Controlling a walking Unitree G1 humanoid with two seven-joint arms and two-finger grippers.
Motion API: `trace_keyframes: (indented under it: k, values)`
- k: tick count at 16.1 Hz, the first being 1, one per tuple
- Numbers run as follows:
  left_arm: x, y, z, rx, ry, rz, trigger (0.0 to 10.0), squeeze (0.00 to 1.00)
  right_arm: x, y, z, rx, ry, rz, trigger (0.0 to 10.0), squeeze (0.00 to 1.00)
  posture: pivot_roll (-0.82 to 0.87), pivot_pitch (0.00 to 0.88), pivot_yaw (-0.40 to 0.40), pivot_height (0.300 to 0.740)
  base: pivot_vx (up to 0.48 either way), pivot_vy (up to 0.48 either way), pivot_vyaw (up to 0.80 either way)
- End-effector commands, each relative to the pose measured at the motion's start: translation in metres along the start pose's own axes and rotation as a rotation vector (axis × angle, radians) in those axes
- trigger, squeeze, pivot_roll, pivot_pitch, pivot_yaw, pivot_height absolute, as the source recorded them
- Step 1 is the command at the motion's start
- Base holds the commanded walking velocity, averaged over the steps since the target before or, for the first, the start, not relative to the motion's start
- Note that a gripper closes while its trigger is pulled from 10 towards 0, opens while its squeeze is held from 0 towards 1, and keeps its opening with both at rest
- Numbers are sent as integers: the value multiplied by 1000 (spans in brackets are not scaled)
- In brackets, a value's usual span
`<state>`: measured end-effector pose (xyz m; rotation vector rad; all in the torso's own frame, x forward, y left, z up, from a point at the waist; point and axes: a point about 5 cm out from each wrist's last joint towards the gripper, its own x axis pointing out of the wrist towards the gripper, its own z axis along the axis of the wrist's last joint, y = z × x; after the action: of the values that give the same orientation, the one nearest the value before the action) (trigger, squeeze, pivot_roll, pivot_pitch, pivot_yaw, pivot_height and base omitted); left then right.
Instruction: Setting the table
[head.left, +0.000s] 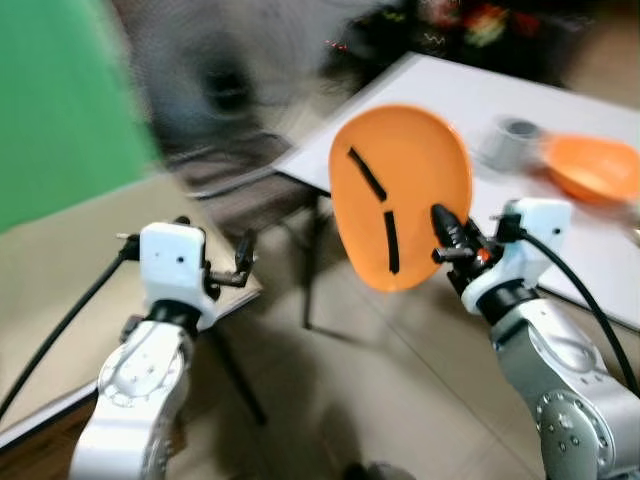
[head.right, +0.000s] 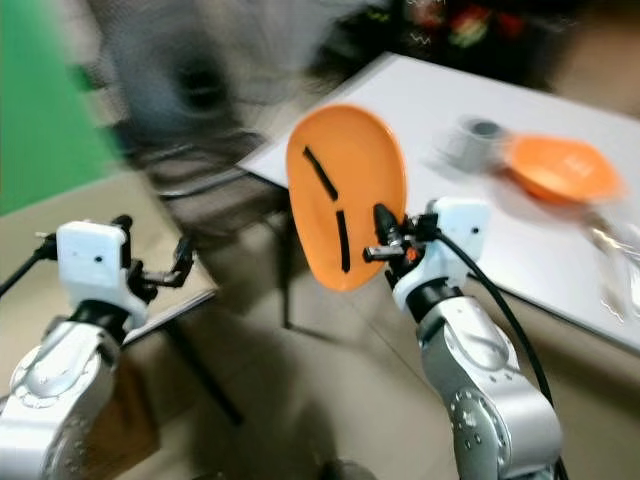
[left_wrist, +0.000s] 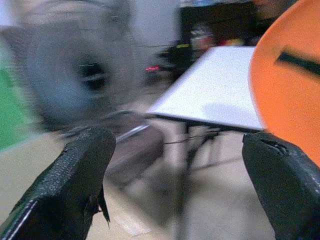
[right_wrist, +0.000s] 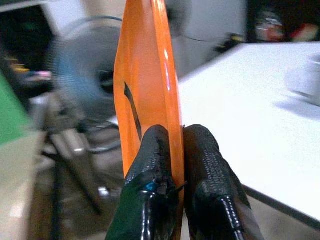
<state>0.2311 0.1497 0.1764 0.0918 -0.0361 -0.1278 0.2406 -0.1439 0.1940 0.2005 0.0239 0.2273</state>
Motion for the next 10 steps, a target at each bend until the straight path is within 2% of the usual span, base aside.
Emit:
trace_keyframes:
  k: [1, 5, 10]
  values:
    - [-2, 4, 1, 12, 4, 13, 10000, 0, -2, 4, 9, 1, -40, 17, 10000, 0, -51, 61, 2, 740, 0, 0, -800]
    - [-6, 3, -1, -9, 20, -8, 10000, 0, 2, 4, 8, 39, -21, 15, 10000, 0, -52, 67, 4, 740, 0, 0, -800]
    - [-4, 7, 1, -28, 0, 12, 10000, 0, 9, 7, 8, 95, 3, 46, 10000, 0, -49, 66, 0, 740, 0, 0, -800]
